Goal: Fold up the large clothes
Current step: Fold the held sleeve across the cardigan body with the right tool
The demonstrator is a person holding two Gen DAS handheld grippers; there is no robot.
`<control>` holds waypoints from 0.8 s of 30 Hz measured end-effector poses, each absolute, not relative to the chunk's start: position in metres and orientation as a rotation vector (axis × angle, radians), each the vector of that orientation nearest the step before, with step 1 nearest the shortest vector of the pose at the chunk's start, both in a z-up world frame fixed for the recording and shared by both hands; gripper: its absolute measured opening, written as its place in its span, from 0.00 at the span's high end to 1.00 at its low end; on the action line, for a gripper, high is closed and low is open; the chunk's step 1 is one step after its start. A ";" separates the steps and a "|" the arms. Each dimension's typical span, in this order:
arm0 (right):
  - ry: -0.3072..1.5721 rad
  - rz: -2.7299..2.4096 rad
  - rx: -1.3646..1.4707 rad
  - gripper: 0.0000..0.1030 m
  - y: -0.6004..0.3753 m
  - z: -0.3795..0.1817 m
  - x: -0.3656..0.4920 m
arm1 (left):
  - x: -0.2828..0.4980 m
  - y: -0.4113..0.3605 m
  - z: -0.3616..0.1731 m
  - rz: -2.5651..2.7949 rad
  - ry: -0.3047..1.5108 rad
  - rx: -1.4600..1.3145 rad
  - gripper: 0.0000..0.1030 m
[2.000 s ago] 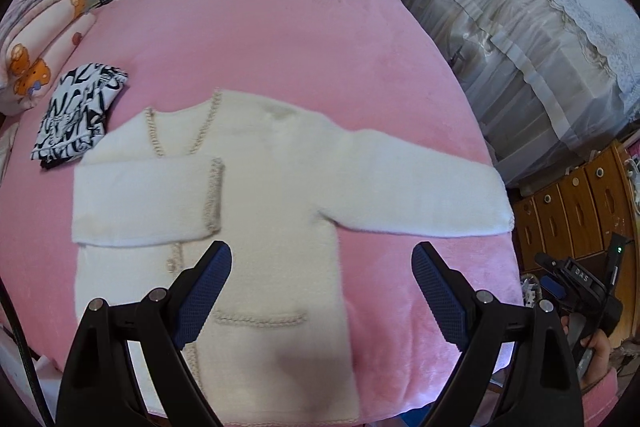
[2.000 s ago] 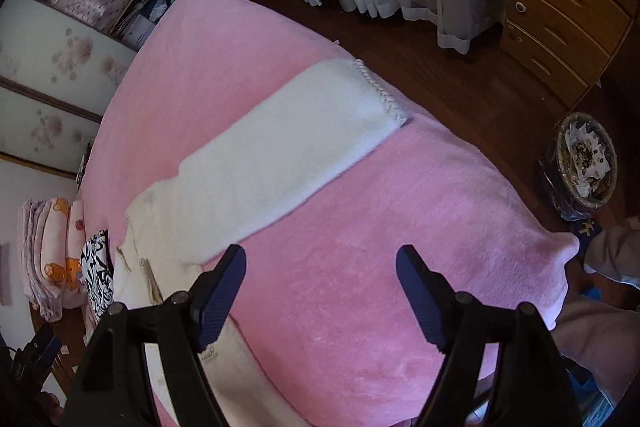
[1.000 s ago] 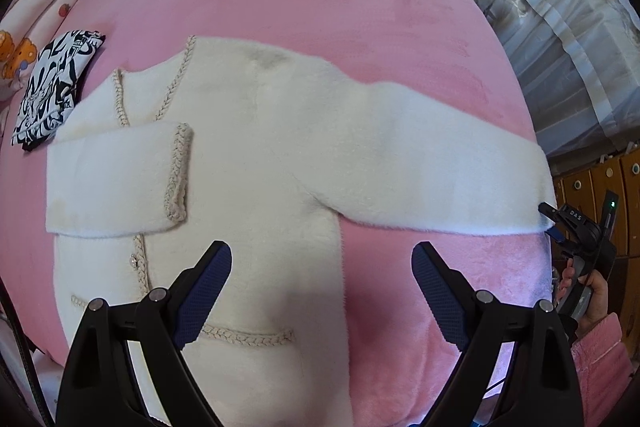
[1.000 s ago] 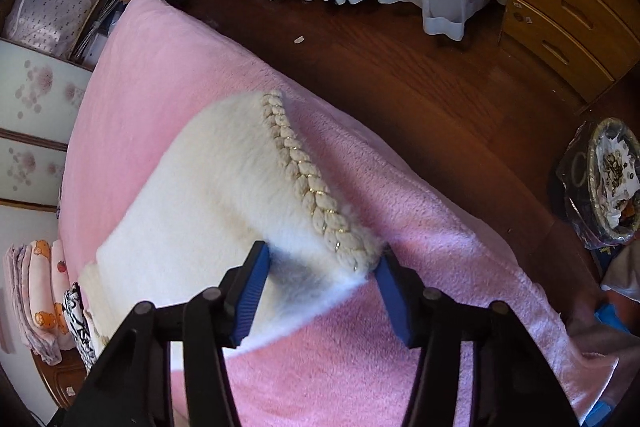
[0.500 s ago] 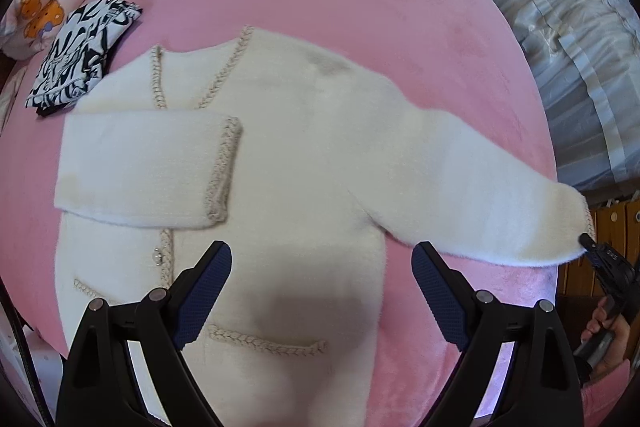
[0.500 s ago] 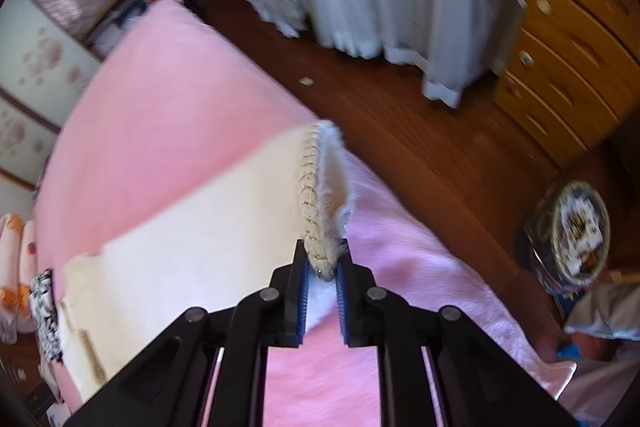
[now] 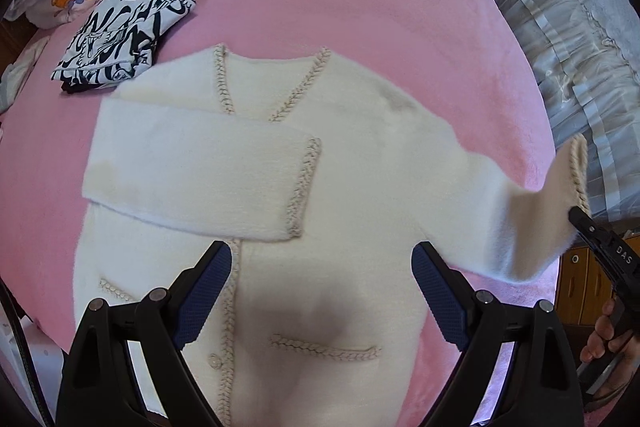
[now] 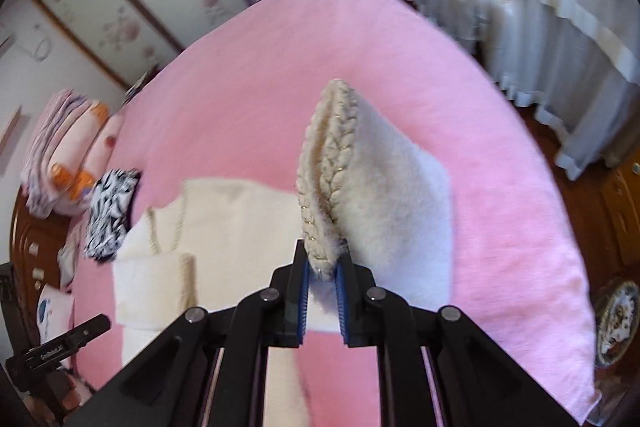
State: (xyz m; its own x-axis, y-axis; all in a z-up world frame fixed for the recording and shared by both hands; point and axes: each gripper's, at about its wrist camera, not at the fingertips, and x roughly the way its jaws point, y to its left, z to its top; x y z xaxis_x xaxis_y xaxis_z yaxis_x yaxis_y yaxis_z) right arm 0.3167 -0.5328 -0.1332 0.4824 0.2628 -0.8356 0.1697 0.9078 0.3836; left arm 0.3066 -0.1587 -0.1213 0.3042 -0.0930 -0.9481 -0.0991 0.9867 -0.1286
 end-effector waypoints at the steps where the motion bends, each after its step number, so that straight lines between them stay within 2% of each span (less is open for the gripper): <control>1: 1.081 0.088 0.448 0.89 -0.520 -0.135 0.320 | 0.306 -0.153 -0.122 0.005 1.264 -0.173 0.12; 11: 1.172 0.291 0.440 0.88 -0.415 -0.168 0.345 | 0.317 -0.126 -0.138 -0.015 1.278 -0.185 0.12; 14: 1.266 0.320 0.446 0.80 -0.399 -0.193 0.352 | 0.327 -0.134 -0.147 -0.044 1.295 -0.171 0.12; 16: 1.333 0.340 0.424 0.71 -0.391 -0.205 0.353 | 0.335 -0.142 -0.153 -0.064 1.306 -0.158 0.12; 17: 1.335 0.342 0.428 0.69 -0.391 -0.206 0.352 | 0.337 -0.146 -0.155 -0.077 1.313 -0.155 0.12; 19: 1.333 0.337 0.440 0.59 -0.396 -0.206 0.347 | 0.345 -0.157 -0.163 -0.119 1.338 -0.162 0.12; 21: 1.329 0.316 0.449 0.55 -0.407 -0.204 0.341 | 0.355 -0.170 -0.176 -0.169 1.373 -0.168 0.12; 24: 1.332 0.266 0.474 0.55 -0.430 -0.205 0.334 | 0.367 -0.191 -0.197 -0.226 1.418 -0.175 0.12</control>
State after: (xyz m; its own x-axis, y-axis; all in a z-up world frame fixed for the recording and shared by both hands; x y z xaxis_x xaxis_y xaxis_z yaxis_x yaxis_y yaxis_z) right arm 0.3339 -0.4297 -0.2052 0.2259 0.4482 -0.8649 0.0810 0.8761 0.4752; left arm 0.3667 -0.1909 -0.1967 0.1368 -0.2594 -0.9560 0.0511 0.9657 -0.2547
